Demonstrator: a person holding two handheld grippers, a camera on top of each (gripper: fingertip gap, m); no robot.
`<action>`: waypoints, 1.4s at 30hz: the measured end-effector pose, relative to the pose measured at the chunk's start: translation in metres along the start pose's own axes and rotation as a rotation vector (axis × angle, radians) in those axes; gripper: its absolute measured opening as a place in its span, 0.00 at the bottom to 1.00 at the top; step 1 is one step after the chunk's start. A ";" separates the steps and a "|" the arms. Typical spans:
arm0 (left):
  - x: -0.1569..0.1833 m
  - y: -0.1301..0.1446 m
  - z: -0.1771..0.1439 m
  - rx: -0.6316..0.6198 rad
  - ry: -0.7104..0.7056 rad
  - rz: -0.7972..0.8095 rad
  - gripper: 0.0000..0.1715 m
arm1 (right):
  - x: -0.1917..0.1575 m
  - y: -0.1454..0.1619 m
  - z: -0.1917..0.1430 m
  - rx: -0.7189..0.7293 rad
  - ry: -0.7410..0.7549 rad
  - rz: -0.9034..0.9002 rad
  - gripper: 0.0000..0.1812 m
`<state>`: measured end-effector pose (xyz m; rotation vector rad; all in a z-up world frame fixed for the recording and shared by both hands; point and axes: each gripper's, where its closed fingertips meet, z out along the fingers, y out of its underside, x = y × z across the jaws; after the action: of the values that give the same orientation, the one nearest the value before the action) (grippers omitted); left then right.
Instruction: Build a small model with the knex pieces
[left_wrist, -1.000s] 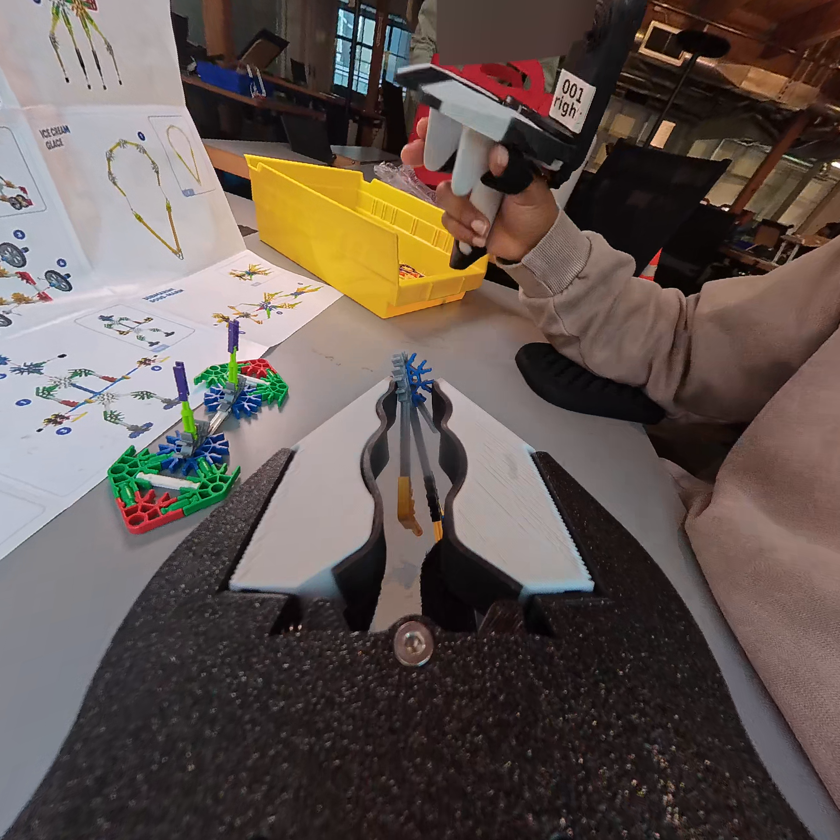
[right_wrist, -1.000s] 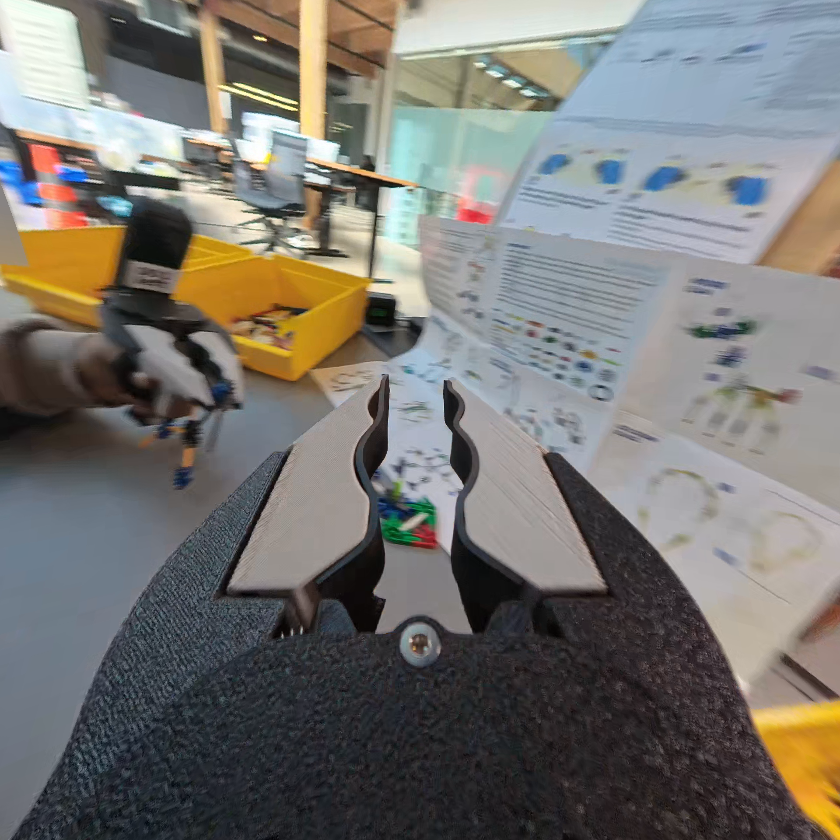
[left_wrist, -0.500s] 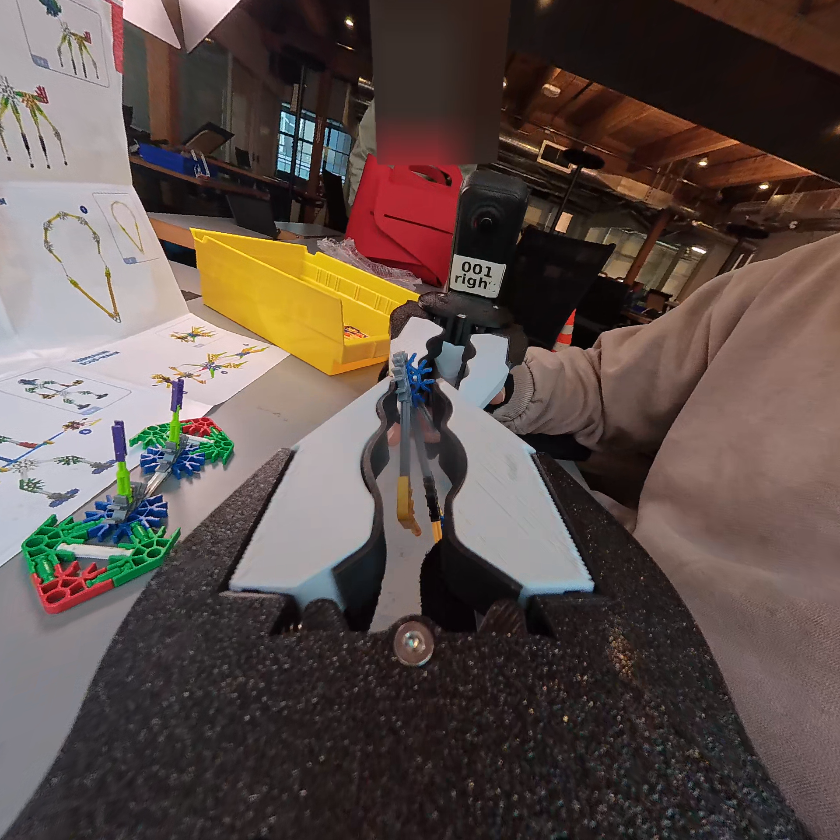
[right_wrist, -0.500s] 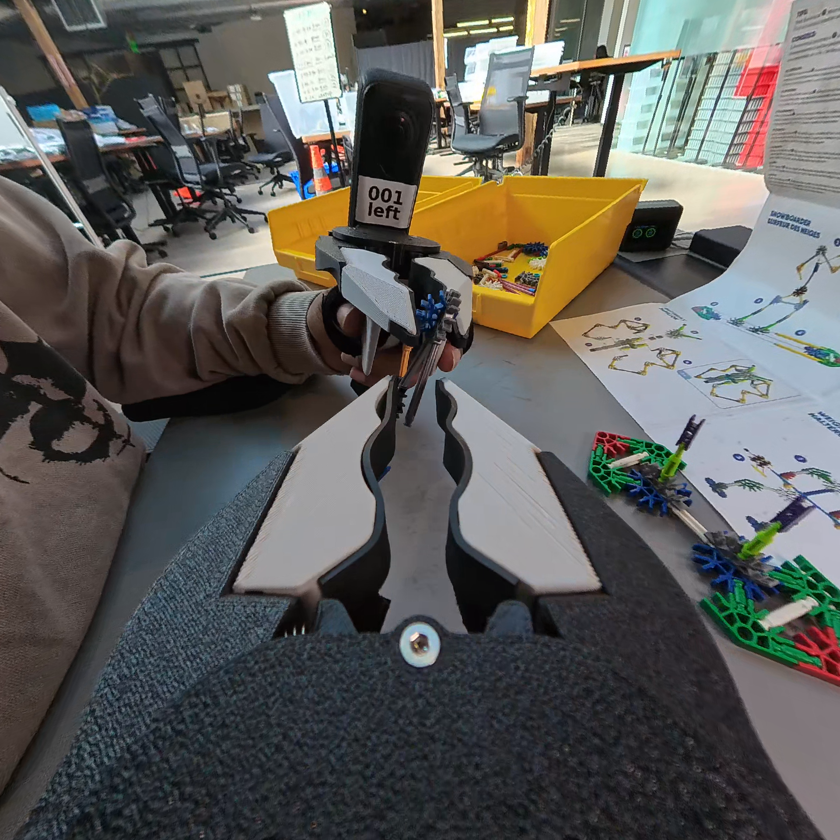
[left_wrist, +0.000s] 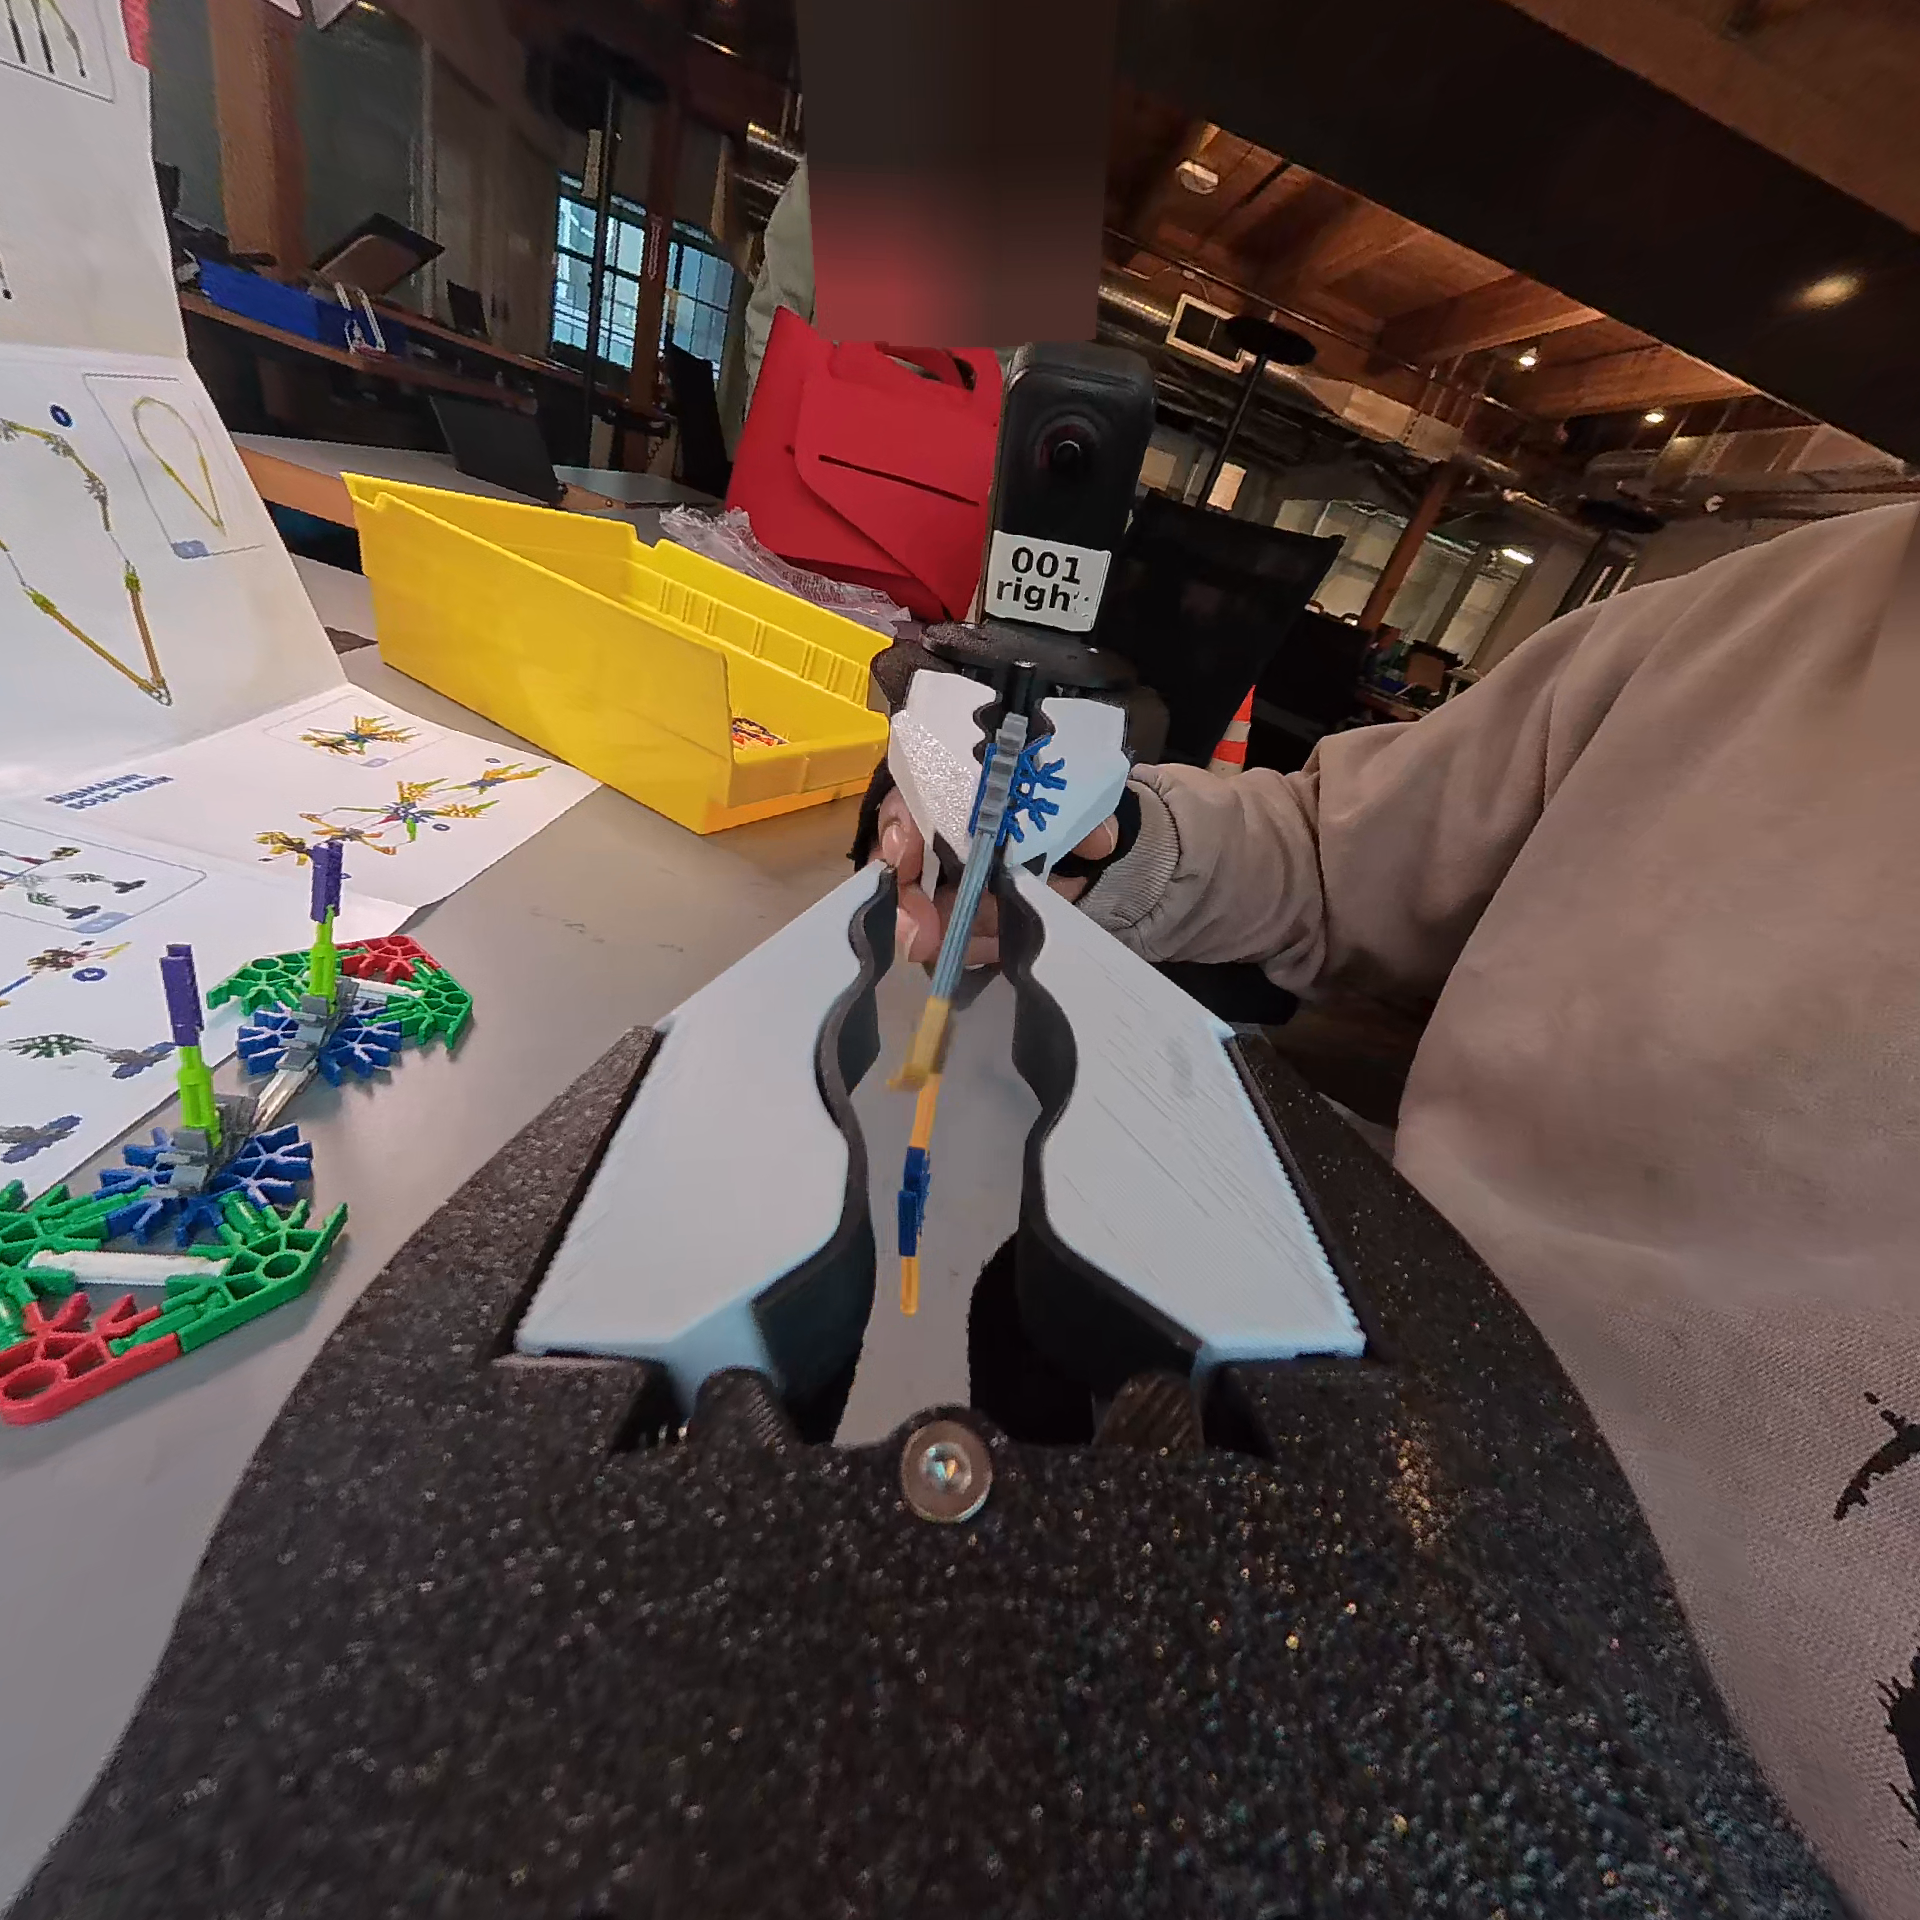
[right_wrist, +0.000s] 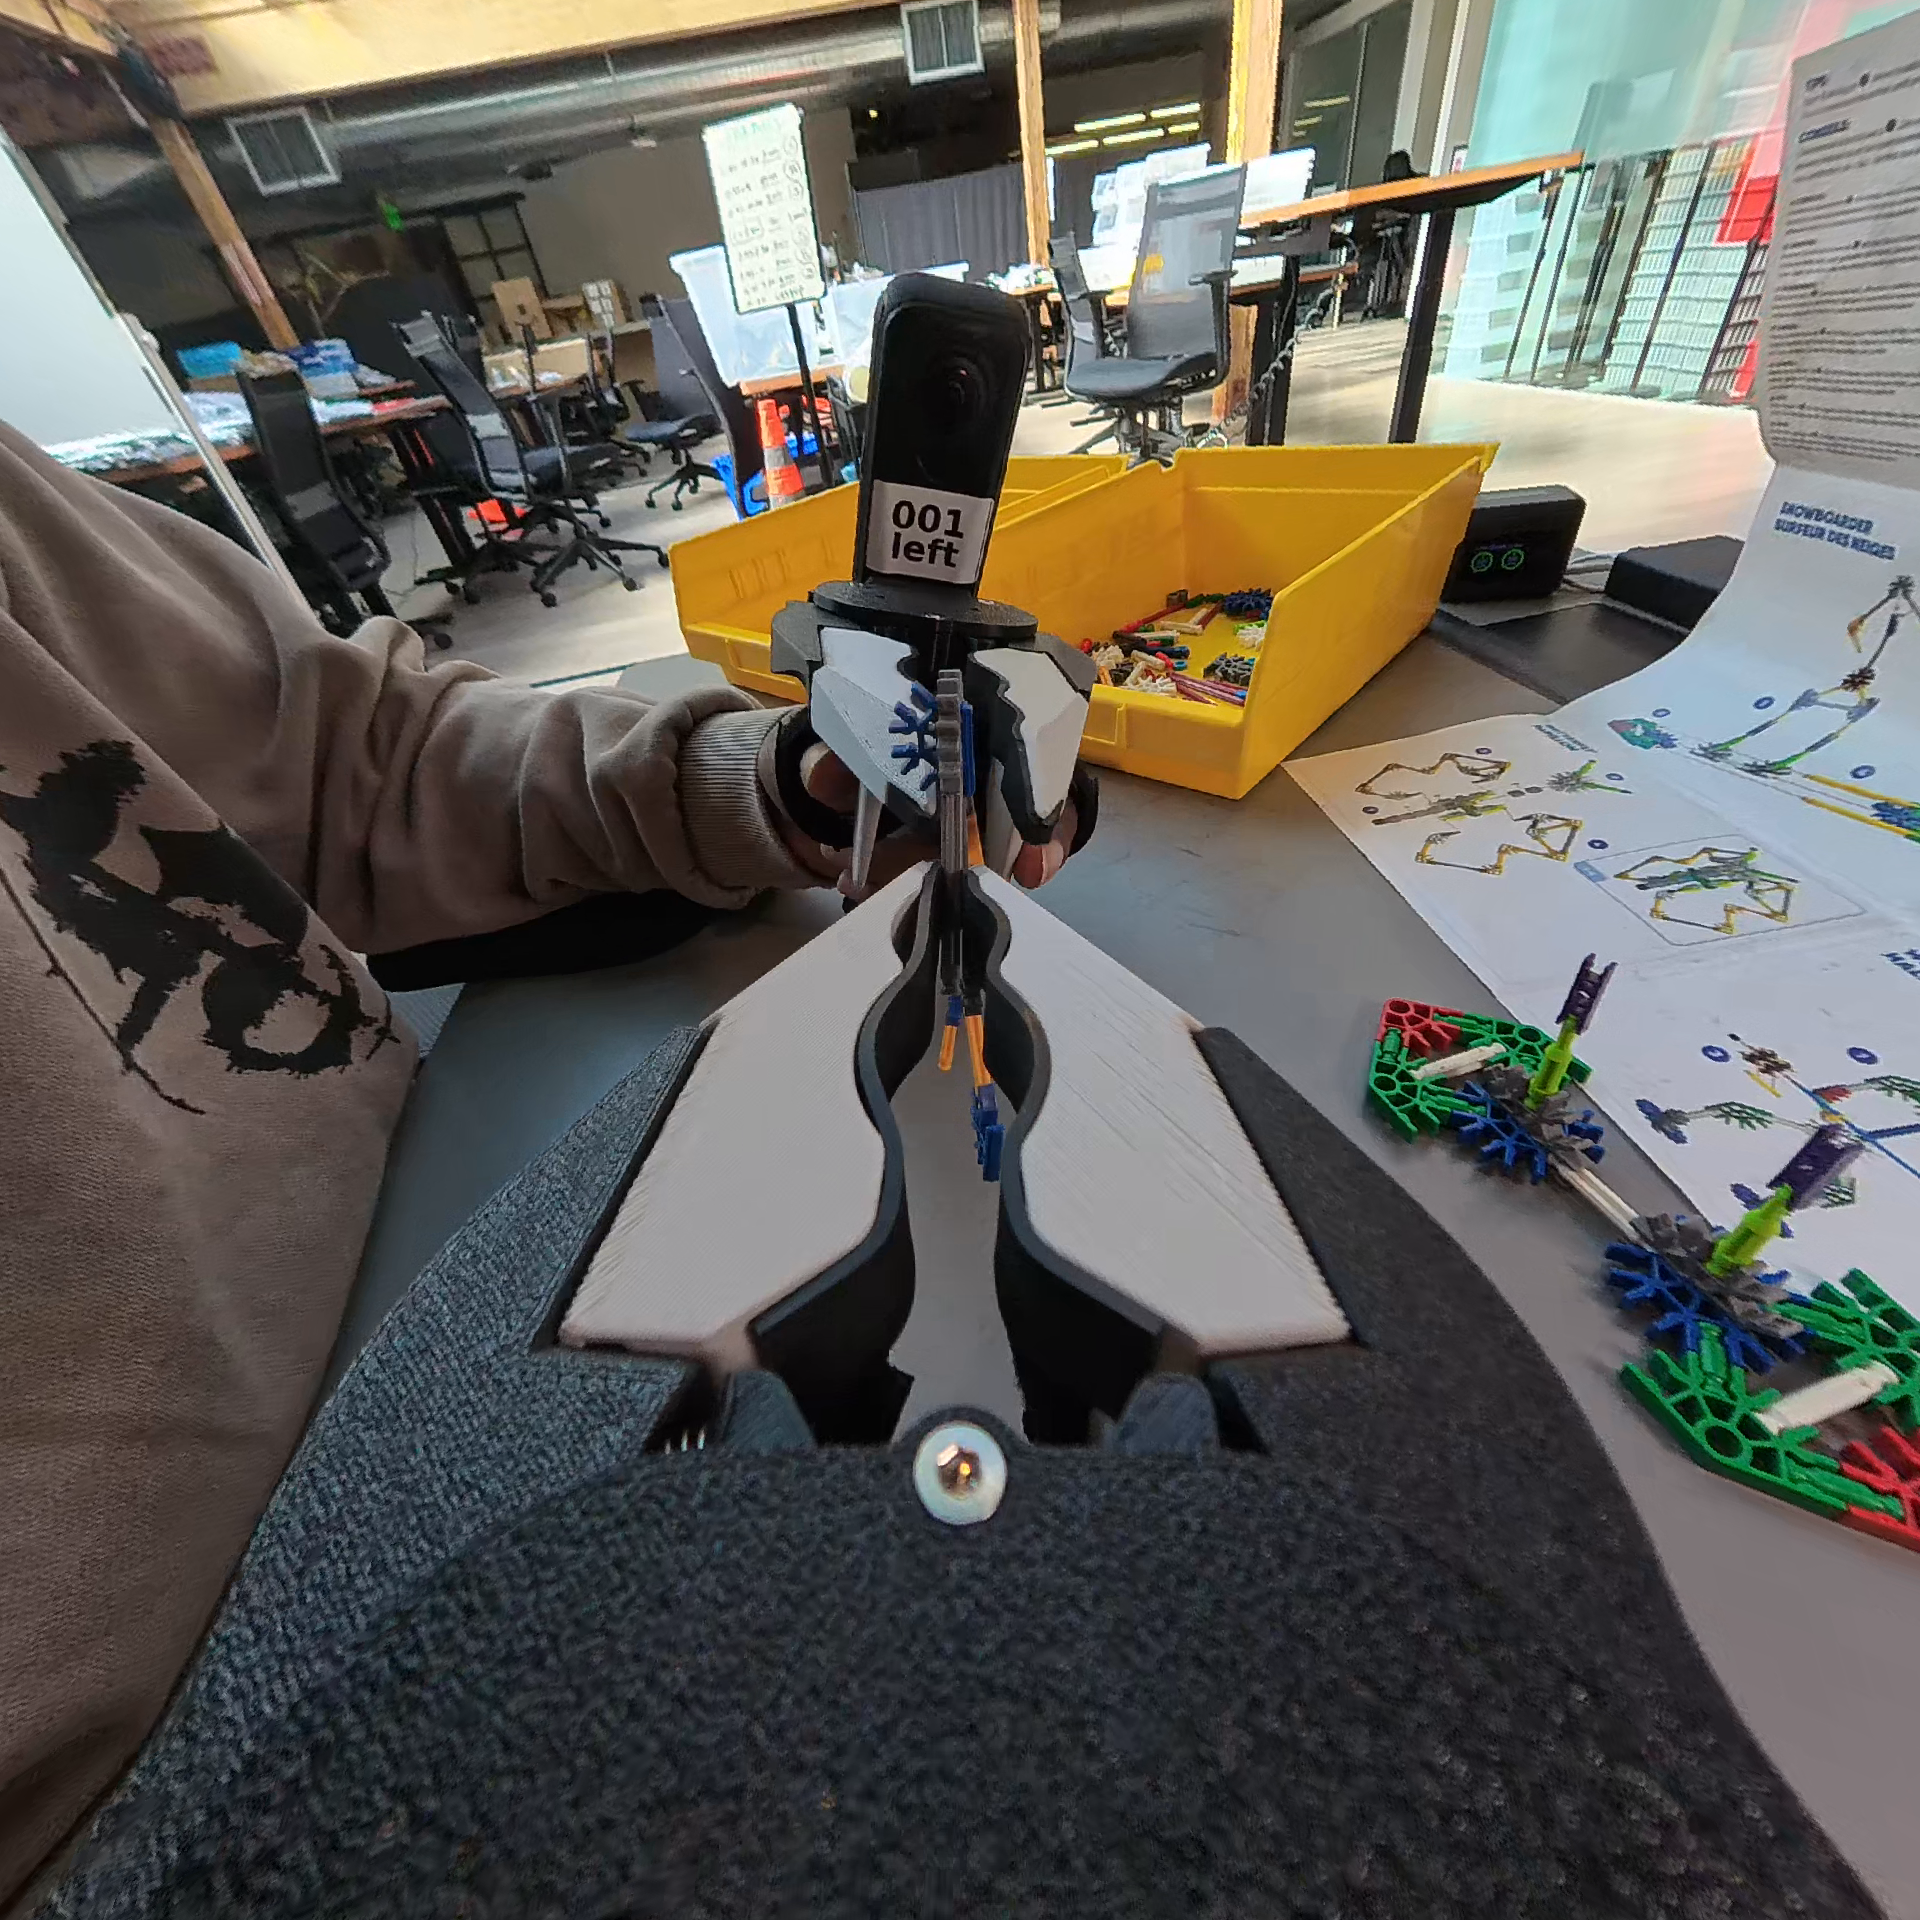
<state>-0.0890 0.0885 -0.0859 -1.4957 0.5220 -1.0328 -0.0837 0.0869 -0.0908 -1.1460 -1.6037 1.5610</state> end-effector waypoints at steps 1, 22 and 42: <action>0.001 0.000 0.000 0.003 0.005 0.001 0.08 | 0.000 0.001 0.001 -0.006 0.001 -0.003 0.01; -0.007 0.006 0.006 -0.086 -0.124 0.078 0.01 | 0.013 0.017 0.004 -0.043 0.046 0.075 0.01; -0.054 0.005 -0.016 -0.361 -0.678 0.736 0.01 | 0.028 0.018 0.003 0.023 0.130 0.399 0.01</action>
<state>-0.1288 0.1221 -0.1087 -1.6505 0.7004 0.1600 -0.0957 0.1088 -0.1131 -1.5931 -1.3239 1.7000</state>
